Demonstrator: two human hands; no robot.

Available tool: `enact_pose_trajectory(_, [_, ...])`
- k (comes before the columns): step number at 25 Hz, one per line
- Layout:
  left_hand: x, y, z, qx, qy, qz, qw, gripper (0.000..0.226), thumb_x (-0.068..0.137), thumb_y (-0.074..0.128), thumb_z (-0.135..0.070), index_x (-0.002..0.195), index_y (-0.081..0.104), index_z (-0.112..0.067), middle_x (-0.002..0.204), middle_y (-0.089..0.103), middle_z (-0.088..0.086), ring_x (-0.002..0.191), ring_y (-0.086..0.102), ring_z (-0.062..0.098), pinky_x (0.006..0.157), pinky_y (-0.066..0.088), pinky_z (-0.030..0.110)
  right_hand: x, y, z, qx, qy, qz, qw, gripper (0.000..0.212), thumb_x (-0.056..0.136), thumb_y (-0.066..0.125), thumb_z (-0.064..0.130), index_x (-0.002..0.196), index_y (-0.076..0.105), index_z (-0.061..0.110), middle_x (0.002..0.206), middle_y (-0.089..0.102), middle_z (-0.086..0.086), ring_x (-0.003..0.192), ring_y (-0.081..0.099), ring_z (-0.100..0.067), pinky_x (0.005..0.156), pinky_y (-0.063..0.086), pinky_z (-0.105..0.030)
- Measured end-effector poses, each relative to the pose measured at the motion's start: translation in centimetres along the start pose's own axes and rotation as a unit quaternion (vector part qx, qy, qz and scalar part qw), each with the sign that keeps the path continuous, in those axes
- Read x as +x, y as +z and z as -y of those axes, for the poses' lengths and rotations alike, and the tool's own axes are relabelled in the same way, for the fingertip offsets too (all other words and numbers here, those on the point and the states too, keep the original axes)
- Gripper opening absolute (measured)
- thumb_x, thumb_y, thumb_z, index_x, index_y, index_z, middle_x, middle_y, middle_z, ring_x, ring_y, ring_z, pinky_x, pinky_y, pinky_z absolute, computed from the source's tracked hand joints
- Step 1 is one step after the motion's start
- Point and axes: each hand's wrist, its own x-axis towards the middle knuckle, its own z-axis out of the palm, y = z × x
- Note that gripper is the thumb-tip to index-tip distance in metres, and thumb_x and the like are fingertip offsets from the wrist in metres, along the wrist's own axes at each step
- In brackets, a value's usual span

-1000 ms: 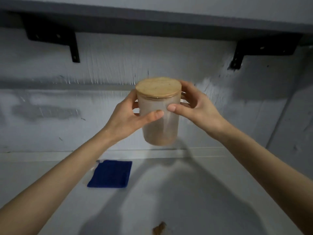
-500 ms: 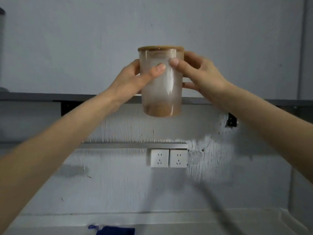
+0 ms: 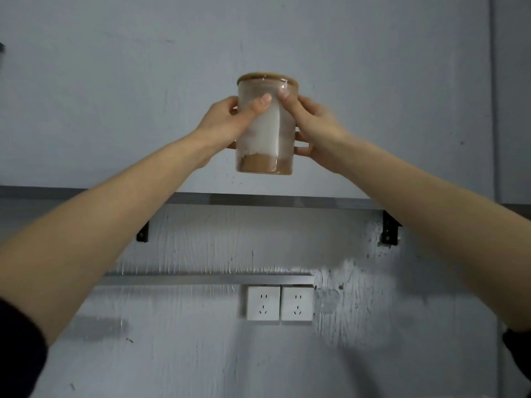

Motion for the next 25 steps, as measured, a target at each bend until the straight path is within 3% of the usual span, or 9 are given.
enact_pose_trajectory(3, [0.3,1.3,2.0,-0.018,-0.011,0.001,1.0,0.057,0.081,0.051,-0.053,0.124,0.045,-0.016,0.112,0.054,-0.002,0.095,0.056,0.011,0.071,0.05,0.02,0.5,0.1,-2.2,0.023,0.026,-0.015,0.999,0.064,0.081,0.056,0.049,0.133,0.036,0.017,0.122,0.057,-0.003,0.105,0.059,-0.018,0.08,0.054,-0.032])
enact_pose_trajectory(7, [0.6,3.0,4.3,-0.037,-0.035,0.006,0.999,0.056,0.082,0.052,-0.05,0.125,0.042,-0.016,0.11,0.051,-0.003,0.094,0.055,0.012,0.067,0.049,0.019,0.7,0.2,-4.5,0.02,0.041,-0.023,0.999,0.059,0.084,0.054,0.044,0.133,0.036,0.016,0.1,0.058,0.004,0.097,0.059,-0.015,0.074,0.052,-0.026])
enact_pose_trajectory(11, [0.6,3.7,5.7,-0.039,-0.06,0.028,0.997,0.064,0.081,0.053,-0.049,0.132,0.032,-0.017,0.117,0.048,-0.001,0.104,0.051,0.016,0.073,0.049,0.022,1.3,0.5,-5.5,0.03,0.062,-0.022,0.997,0.057,0.085,0.052,0.045,0.132,0.037,0.017,0.114,0.06,-0.003,0.098,0.061,-0.015,0.067,0.052,-0.024])
enact_pose_trajectory(15, [0.4,3.7,6.5,-0.04,-0.074,0.036,0.996,0.064,0.081,0.057,-0.044,0.132,0.032,-0.015,0.123,0.049,0.003,0.105,0.052,0.017,0.074,0.049,0.021,0.8,0.6,-6.6,0.0,0.071,-0.005,0.997,0.052,0.087,0.049,0.041,0.132,0.035,0.019,0.101,0.057,0.002,0.09,0.058,-0.01,0.073,0.05,-0.024])
enact_pose_trajectory(18, [0.3,3.7,6.6,-0.011,-0.069,0.023,0.997,0.062,0.081,0.057,-0.043,0.13,0.034,-0.012,0.117,0.049,0.003,0.099,0.052,0.016,0.068,0.048,0.019,0.3,0.9,-7.1,-0.064,0.062,-0.005,0.996,0.05,0.089,0.047,0.038,0.132,0.035,0.015,0.109,0.053,-0.004,0.099,0.054,-0.016,0.083,0.046,-0.026])
enact_pose_trajectory(21, [0.3,3.6,6.9,-0.003,-0.083,0.019,0.996,0.06,0.08,0.059,-0.042,0.127,0.037,-0.012,0.123,0.052,0.008,0.1,0.054,0.018,0.081,0.052,0.031,0.6,1.1,-7.1,-0.081,0.053,-0.02,0.995,0.05,0.089,0.049,0.037,0.13,0.036,0.012,0.119,0.056,-0.01,0.106,0.056,-0.022,0.089,0.048,-0.032])
enact_pose_trajectory(25, [0.0,3.8,6.8,-0.01,-0.088,0.002,0.996,0.059,0.08,0.062,-0.038,0.127,0.038,-0.011,0.123,0.052,0.009,0.099,0.053,0.016,0.074,0.05,0.023,0.2,1.3,-7.1,-0.094,0.06,-0.028,0.993,0.051,0.088,0.049,0.037,0.131,0.036,0.013,0.123,0.056,-0.013,0.109,0.057,-0.025,0.088,0.048,-0.031])
